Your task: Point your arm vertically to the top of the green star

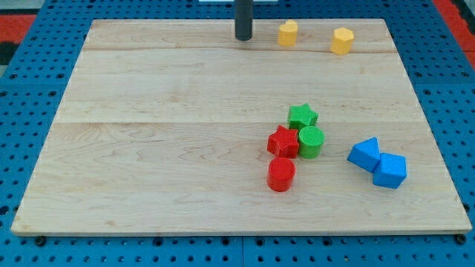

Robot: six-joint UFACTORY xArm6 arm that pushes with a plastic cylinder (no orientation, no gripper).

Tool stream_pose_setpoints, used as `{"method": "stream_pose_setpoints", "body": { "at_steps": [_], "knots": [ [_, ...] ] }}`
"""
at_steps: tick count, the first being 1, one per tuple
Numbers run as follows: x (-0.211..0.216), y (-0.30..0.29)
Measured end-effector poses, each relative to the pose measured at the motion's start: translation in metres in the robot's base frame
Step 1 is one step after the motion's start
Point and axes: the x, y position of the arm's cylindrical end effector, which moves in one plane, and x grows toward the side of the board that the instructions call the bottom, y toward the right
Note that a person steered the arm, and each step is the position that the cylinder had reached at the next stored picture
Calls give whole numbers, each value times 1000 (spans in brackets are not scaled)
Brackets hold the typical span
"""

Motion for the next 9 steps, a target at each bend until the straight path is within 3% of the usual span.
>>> {"method": "stream_pose_setpoints", "body": {
  "at_steps": [2,5,9],
  "knots": [
    [6,114],
    [10,34],
    [10,38]
  ]
}}
